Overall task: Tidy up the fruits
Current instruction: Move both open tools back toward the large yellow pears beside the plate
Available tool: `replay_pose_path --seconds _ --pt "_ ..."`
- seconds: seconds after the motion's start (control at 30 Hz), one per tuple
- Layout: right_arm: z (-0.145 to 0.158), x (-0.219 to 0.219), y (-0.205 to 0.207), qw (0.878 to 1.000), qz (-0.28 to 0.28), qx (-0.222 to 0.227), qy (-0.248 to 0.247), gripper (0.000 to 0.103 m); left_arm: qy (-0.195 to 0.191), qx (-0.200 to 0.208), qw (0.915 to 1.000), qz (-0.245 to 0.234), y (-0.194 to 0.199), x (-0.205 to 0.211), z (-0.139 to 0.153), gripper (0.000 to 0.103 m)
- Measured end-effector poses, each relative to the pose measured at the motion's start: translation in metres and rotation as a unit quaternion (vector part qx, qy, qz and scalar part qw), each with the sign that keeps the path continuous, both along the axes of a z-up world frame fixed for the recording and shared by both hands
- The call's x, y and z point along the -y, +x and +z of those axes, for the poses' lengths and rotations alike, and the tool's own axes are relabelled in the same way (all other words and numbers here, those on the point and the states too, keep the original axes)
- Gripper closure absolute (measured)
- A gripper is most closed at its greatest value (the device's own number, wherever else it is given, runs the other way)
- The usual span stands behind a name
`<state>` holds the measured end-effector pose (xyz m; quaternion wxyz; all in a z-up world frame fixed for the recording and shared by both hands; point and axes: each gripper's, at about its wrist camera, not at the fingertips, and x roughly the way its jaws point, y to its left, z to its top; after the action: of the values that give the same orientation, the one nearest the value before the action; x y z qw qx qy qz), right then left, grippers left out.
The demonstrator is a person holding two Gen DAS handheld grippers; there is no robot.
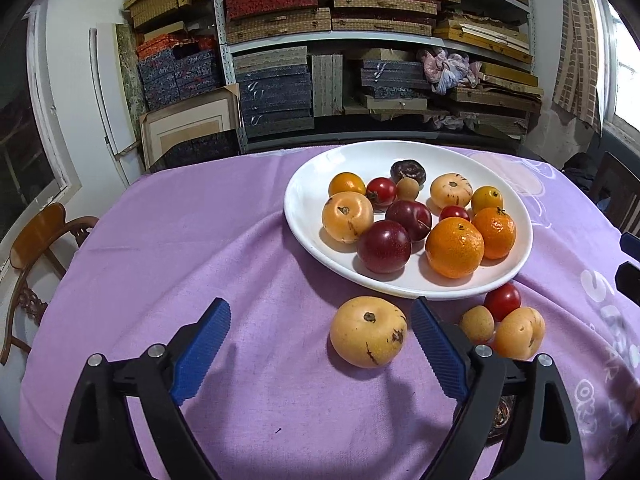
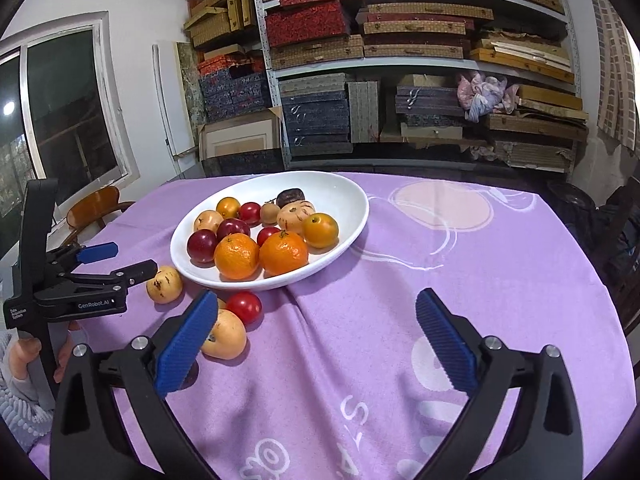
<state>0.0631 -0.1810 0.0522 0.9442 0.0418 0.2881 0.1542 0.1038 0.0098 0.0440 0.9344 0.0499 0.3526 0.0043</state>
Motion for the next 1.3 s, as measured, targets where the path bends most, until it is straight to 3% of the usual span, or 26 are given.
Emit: replay_pose_path --seconds 0.37,0.73,1.0,1.23,1.3 --pt "0.000 -0.003 0.003 1.000 0.003 -0.011 0.001 0.005 0.013 -0.007 0.9999 0.004 0.007 0.001 -0.014 0.006" --pt "-0.002 -0.007 0.004 1.000 0.006 -0.015 -0.003 0.004 -0.001 -0.017 0.9998 -0.004 0.009 -0.004 -0.017 0.003" --pt "-0.002 -0.010 0.004 1.000 0.009 -0.020 -0.002 0.004 0.004 -0.031 0.9988 -0.036 0.008 0.007 -0.021 0.003" --pt "-0.002 -0.010 0.004 1.000 0.010 -0.020 -0.002 0.004 -0.026 -0.058 0.9980 0.002 0.016 -0.012 -0.028 0.003" --pt "-0.002 -0.010 0.005 1.000 0.009 -0.019 -0.001 0.004 -0.015 -0.057 0.9982 0.012 0.013 -0.017 -0.028 0.003"
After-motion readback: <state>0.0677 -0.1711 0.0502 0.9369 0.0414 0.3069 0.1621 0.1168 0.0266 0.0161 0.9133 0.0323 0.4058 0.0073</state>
